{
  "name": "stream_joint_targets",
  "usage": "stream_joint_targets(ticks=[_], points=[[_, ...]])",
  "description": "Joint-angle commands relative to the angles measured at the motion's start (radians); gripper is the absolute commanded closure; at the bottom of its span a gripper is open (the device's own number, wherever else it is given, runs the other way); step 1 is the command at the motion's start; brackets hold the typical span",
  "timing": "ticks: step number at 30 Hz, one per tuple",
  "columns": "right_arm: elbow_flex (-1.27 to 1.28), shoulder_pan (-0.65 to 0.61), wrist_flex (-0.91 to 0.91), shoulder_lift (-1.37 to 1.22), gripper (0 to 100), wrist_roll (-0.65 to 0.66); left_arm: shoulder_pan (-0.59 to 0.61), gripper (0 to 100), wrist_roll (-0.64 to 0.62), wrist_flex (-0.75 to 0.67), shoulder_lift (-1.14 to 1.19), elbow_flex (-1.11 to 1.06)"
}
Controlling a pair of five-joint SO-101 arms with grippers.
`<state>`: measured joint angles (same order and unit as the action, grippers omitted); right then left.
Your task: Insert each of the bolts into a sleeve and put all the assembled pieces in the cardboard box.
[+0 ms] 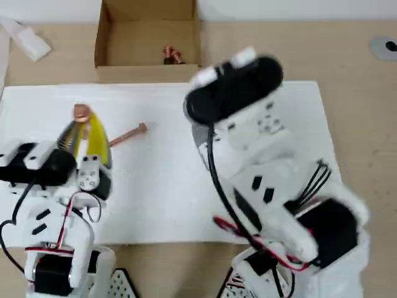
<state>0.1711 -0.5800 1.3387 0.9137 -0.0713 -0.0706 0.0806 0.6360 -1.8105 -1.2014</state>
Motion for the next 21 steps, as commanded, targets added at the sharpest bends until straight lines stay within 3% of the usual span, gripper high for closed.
stream_joint_targets(ticks=[1, 5, 9, 16, 21], points=[[0.478, -0.010, -0.325, 0.240, 98.9, -0.003, -0.037, 100, -0.011, -0.021, -0.007, 0.101], [0.885, -0.016, -0.644, 0.446, 98.9, -0.003, -0.043, 100, -0.025, -0.021, -0.007, 0.144], [1.155, -0.021, -0.862, 0.578, 98.9, -0.006, -0.087, 100, -0.115, -0.021, -0.007, 0.196], [1.287, -0.176, -0.898, 0.631, 98.9, -0.009, -0.252, 100, -0.121, -0.026, 0.018, 0.192], [1.290, -0.196, -0.898, 0.638, 98.9, -0.009, -0.293, 100, -0.123, -0.029, 0.124, 0.190]])
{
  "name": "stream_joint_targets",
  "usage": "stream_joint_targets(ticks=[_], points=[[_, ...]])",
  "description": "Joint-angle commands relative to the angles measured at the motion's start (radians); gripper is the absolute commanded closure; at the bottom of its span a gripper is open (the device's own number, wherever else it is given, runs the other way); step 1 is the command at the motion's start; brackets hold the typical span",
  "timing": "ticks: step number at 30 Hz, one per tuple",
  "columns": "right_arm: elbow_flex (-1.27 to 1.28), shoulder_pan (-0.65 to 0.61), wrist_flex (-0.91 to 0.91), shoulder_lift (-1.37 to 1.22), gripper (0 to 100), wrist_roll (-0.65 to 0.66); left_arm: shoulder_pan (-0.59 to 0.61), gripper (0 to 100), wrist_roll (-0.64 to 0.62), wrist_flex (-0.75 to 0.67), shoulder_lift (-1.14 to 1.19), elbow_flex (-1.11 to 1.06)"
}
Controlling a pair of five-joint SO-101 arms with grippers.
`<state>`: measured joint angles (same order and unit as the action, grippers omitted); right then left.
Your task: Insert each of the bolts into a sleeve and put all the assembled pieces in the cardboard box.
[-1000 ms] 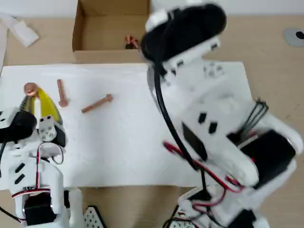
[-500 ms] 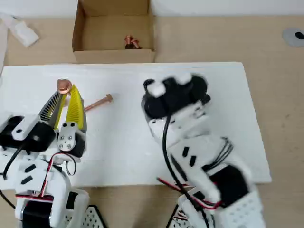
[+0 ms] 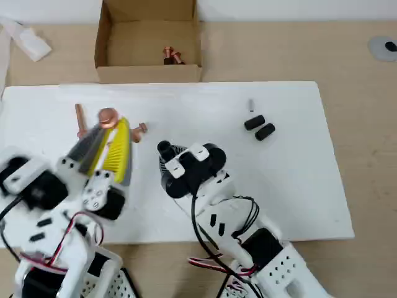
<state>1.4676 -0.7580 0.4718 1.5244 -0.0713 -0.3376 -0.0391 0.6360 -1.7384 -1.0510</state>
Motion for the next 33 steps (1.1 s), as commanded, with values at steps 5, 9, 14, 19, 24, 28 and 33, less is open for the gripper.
stream_joint_targets(ticks=[5, 9, 14, 19, 24, 28, 33], points=[[-0.019, -0.015, -0.034, 0.028, 98.9, -0.008, -0.026, 100, -0.075, -0.021, 0.122, 0.072], [-0.015, -0.013, -0.078, 0.028, 98.9, -0.009, -0.026, 100, -0.117, -0.020, 0.140, 0.078], [-0.016, -0.013, -0.091, 0.028, 98.9, -0.009, -0.058, 100, -0.117, 0.037, 0.140, 0.081], [-0.013, -0.012, -0.123, 0.028, 98.9, -0.009, -0.089, 100, -0.110, 0.051, 0.140, 0.081], [-0.012, -0.013, -0.123, 0.028, 98.9, -0.025, -0.089, 100, -0.084, 0.048, 0.150, 0.081], [-0.013, -0.013, -0.123, 0.028, 98.9, -0.077, -0.086, 100, -0.020, 0.008, 0.153, 0.077], [-0.012, -0.013, -0.123, 0.028, 98.9, -0.094, -0.086, 100, 0.032, -0.040, 0.154, 0.072]])
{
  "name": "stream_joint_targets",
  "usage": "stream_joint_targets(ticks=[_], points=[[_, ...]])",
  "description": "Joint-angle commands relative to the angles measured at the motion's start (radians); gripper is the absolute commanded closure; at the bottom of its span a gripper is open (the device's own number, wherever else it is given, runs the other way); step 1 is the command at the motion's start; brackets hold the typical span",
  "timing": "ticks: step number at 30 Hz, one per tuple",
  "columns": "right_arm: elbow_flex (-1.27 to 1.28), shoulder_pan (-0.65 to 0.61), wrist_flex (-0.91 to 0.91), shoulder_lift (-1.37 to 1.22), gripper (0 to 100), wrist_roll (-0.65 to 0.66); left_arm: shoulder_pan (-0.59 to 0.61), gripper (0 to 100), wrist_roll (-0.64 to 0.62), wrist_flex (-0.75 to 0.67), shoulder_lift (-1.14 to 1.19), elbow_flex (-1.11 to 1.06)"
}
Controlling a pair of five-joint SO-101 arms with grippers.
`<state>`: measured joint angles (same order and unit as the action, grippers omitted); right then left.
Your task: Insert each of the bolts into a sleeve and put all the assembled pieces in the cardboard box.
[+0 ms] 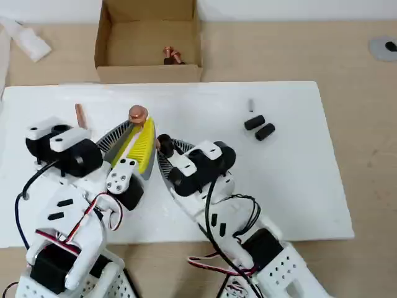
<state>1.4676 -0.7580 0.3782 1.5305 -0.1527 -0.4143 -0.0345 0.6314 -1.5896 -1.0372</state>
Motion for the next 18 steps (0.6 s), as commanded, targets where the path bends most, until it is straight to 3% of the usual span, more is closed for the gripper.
stream_joint_targets(ticks=[1, 18], points=[[-0.012, -0.013, -0.029, 0.022, 98.9, -0.012, -0.011, 100, 0.034, -0.040, 0.005, 0.058], [-0.012, -0.013, -0.029, 0.022, 98.9, -0.012, -0.051, 99, 0.034, -0.075, 0.128, 0.068]])
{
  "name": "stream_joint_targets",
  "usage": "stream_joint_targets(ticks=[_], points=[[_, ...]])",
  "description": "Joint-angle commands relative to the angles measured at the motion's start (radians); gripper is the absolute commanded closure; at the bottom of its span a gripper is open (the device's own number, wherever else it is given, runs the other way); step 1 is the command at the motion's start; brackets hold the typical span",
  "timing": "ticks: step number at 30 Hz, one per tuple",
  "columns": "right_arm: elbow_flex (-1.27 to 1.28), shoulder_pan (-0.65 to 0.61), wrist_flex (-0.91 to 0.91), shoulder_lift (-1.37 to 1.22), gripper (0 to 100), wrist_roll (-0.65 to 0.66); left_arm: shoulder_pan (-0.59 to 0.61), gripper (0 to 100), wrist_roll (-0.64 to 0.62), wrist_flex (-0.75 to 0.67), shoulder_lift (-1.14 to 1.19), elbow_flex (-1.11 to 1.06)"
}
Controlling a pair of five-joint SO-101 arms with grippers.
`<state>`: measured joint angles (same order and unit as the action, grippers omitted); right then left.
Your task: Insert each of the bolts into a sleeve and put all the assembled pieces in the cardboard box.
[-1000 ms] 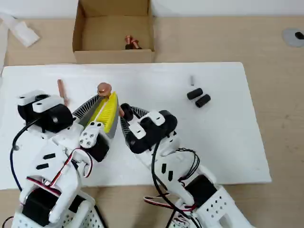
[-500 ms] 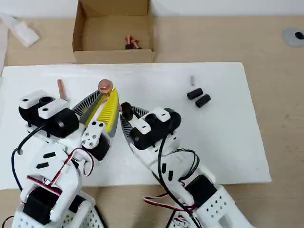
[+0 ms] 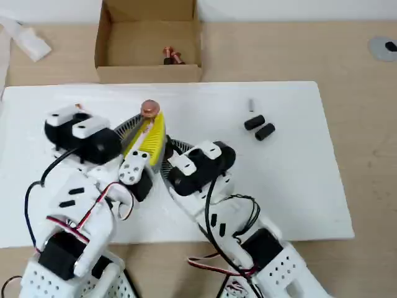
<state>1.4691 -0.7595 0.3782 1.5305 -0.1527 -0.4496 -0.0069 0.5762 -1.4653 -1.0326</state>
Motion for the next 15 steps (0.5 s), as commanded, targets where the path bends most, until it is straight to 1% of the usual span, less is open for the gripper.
stream_joint_targets(ticks=[1, 15], points=[[-0.013, -0.012, -0.029, 0.022, 98.9, -0.012, -0.012, 99, 0.006, -0.020, 0.004, 0.063], [-0.013, -0.012, -0.029, 0.022, 98.9, -0.012, -0.017, 99, 0.008, -0.014, 0.010, 0.055]])
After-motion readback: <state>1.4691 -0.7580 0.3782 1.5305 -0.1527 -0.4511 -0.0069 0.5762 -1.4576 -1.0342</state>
